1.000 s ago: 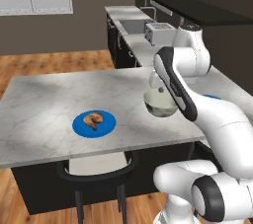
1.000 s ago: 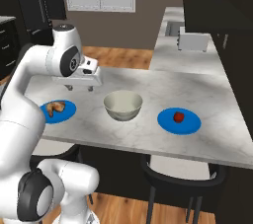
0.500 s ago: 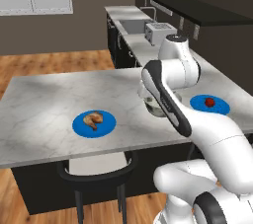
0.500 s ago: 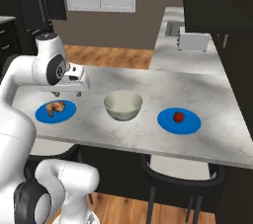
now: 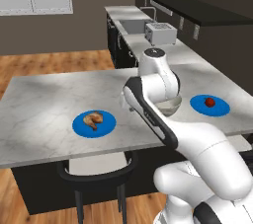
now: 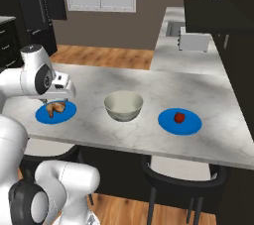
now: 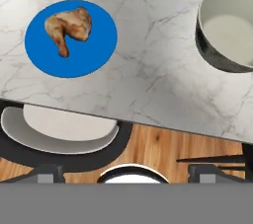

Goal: Pick the chicken drumstick and bell pepper from their plates and place them in the bowl. Then put the bowl in the fridge.

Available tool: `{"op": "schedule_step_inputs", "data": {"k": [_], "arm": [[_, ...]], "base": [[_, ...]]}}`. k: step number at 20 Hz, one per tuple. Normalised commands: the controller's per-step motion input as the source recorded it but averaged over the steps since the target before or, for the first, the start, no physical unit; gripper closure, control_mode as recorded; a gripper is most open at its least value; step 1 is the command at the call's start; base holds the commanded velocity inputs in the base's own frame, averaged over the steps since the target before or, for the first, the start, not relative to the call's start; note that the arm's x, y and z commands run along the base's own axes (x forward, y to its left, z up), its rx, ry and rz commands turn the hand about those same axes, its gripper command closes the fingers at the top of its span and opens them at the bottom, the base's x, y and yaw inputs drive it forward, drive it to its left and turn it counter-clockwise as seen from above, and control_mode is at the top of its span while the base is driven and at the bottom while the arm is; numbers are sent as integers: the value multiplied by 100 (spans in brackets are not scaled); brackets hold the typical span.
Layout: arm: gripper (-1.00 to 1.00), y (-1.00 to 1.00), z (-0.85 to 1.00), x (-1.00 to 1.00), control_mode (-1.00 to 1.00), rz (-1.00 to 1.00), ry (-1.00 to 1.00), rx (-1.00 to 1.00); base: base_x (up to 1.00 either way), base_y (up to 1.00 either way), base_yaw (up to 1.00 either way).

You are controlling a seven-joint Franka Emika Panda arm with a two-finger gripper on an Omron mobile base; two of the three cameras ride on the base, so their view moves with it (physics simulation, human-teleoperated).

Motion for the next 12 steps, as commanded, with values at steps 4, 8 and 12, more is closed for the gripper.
{"op": "schedule_step_inputs", "data": {"k": [4, 8, 12], "arm": [[-100, 50, -26, 16, -100, 12, 0, 0], [-100, 50, -29, 25, -100, 7, 0, 0], [-100, 50, -28, 24, -100, 1, 0, 0]], "base": [[0, 0, 0], [0, 0, 0], [0, 0, 0]]}}
